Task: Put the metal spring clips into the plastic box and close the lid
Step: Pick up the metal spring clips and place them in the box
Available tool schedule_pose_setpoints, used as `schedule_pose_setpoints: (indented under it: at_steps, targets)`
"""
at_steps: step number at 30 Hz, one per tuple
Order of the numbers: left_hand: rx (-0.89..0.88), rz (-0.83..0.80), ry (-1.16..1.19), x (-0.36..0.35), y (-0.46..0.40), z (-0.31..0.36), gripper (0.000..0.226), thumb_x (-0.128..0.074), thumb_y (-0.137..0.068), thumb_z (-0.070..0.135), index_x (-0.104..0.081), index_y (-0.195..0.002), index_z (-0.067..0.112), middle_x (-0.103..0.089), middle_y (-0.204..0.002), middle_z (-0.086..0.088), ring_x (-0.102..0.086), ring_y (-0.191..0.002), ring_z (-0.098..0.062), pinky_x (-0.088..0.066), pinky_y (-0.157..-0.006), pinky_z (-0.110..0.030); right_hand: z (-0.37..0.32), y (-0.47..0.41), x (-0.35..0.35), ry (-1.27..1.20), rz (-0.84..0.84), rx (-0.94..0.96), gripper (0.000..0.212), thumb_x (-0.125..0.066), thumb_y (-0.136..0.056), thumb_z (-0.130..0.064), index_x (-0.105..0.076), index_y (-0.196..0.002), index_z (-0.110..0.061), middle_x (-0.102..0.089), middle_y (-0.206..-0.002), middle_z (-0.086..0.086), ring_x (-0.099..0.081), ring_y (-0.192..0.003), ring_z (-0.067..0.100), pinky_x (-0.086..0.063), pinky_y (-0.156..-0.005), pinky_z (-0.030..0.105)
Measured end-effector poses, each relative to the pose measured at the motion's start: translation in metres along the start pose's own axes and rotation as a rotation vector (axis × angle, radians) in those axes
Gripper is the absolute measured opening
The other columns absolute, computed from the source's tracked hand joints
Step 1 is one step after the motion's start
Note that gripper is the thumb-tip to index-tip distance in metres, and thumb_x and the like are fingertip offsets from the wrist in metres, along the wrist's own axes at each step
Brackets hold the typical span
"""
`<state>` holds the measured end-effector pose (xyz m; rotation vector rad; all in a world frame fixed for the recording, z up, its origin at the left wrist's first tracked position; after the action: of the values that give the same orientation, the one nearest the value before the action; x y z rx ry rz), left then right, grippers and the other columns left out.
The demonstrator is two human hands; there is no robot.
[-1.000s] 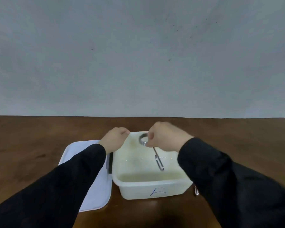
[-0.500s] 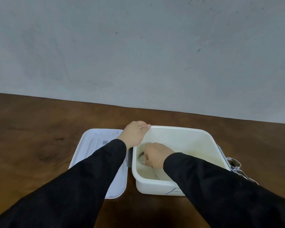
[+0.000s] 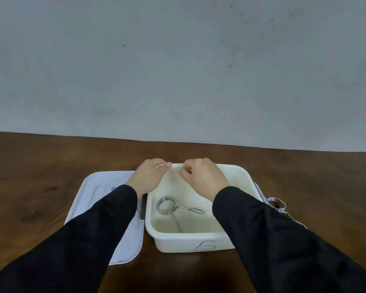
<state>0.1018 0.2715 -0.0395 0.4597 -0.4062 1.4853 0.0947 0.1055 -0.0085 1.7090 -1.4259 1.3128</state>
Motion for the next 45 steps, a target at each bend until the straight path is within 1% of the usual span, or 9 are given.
schedule_pose_setpoints:
  at_steps: [5,9,12,17,22,28,37,40,45]
  targets:
    - [0.004,0.013,-0.014,0.0,-0.003,-0.001,0.03,-0.053,-0.101,0.033,-0.073,-0.11,0.012,-0.071,-0.111,-0.004,-0.06,-0.101,-0.02,-0.043,-0.072,-0.022,0.1,0.019,0.082,-0.071,0.302,-0.225,0.034,-0.051,-0.098,-0.035,-0.062,-0.077,-0.011,-0.062,-0.067,-0.001,-0.056,-0.064,0.02,-0.047,-0.062,0.035]
    - [0.014,0.02,-0.01,-0.001,-0.004,-0.003,0.029,-0.053,-0.101,0.035,-0.072,-0.108,0.015,-0.071,-0.11,-0.003,-0.062,-0.103,-0.024,-0.042,-0.074,-0.018,0.203,0.055,0.083,0.114,0.016,-0.516,0.02,-0.051,-0.1,-0.023,-0.066,-0.112,-0.014,-0.072,-0.107,0.005,-0.065,-0.096,0.024,-0.053,-0.087,0.036]
    - [0.021,0.025,-0.017,-0.002,-0.003,-0.002,0.024,-0.053,-0.101,0.037,-0.07,-0.104,0.02,-0.068,-0.107,-0.003,-0.059,-0.098,-0.021,-0.041,-0.072,-0.018,0.249,0.084,0.055,0.169,-0.252,-0.659,0.029,-0.06,-0.097,-0.024,-0.061,-0.124,-0.014,-0.068,-0.12,0.006,-0.064,-0.104,0.022,-0.051,-0.093,0.034]
    - [0.041,0.021,-0.02,-0.003,-0.002,-0.001,0.023,-0.053,-0.1,0.039,-0.069,-0.105,0.023,-0.068,-0.108,-0.005,-0.057,-0.092,-0.023,-0.041,-0.067,-0.021,0.264,0.099,0.034,0.222,-0.362,-0.743,0.03,-0.063,-0.095,-0.031,-0.068,-0.116,-0.011,-0.07,-0.11,0.006,-0.064,-0.095,0.021,-0.052,-0.086,0.03]
    - [0.064,0.022,0.0,-0.002,0.001,0.0,0.032,-0.053,-0.1,0.039,-0.072,-0.114,0.017,-0.07,-0.114,-0.005,-0.062,-0.108,-0.029,-0.045,-0.074,-0.029,0.263,0.096,0.026,0.264,-0.4,-0.789,0.027,-0.064,-0.095,-0.029,-0.073,-0.11,-0.008,-0.073,-0.108,0.009,-0.068,-0.1,0.024,-0.055,-0.086,0.03]
    - [0.061,0.019,-0.023,0.0,0.002,0.0,0.034,-0.051,-0.101,0.039,-0.071,-0.116,0.017,-0.069,-0.113,-0.002,-0.061,-0.103,-0.021,-0.043,-0.07,-0.023,0.263,0.091,0.029,0.224,-0.356,-0.839,0.025,-0.066,-0.095,-0.029,-0.072,-0.106,-0.008,-0.072,-0.107,0.01,-0.068,-0.1,0.025,-0.056,-0.087,0.031]
    - [0.068,0.012,0.006,0.0,0.003,0.0,0.031,-0.051,-0.1,0.039,-0.072,-0.108,0.018,-0.071,-0.109,-0.005,-0.062,-0.105,-0.027,-0.044,-0.073,-0.027,0.257,0.084,0.039,0.252,-0.226,-0.746,0.022,-0.064,-0.096,-0.026,-0.073,-0.108,-0.01,-0.071,-0.105,0.009,-0.065,-0.092,0.024,-0.053,-0.084,0.032]
    - [0.069,0.007,0.02,0.0,0.003,0.0,0.033,-0.051,-0.1,0.039,-0.072,-0.114,0.017,-0.07,-0.113,-0.004,-0.062,-0.105,-0.025,-0.045,-0.075,-0.03,0.261,0.087,0.041,0.227,-0.052,-0.719,0.017,-0.067,-0.093,-0.023,-0.077,-0.101,-0.011,-0.068,-0.1,0.011,-0.064,-0.084,0.025,-0.051,-0.075,0.031]
    - [0.063,0.007,0.046,-0.001,0.004,0.001,0.028,-0.052,-0.101,0.036,-0.071,-0.105,0.016,-0.07,-0.113,-0.008,-0.061,-0.107,-0.029,-0.043,-0.074,-0.024,0.242,0.08,0.072,0.129,0.297,-0.542,0.014,-0.071,-0.09,-0.017,-0.077,-0.096,-0.007,-0.062,-0.115,0.015,-0.063,-0.092,0.03,-0.05,-0.083,0.035]
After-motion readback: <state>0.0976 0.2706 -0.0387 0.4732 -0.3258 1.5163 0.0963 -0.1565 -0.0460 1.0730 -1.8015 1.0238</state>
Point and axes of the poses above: each hand's wrist, its own y-axis away from the middle knuckle, its own x-axis out of the back of the hand, z = x × y, the point moved 4 cm from there along -y, towards the middle knuckle
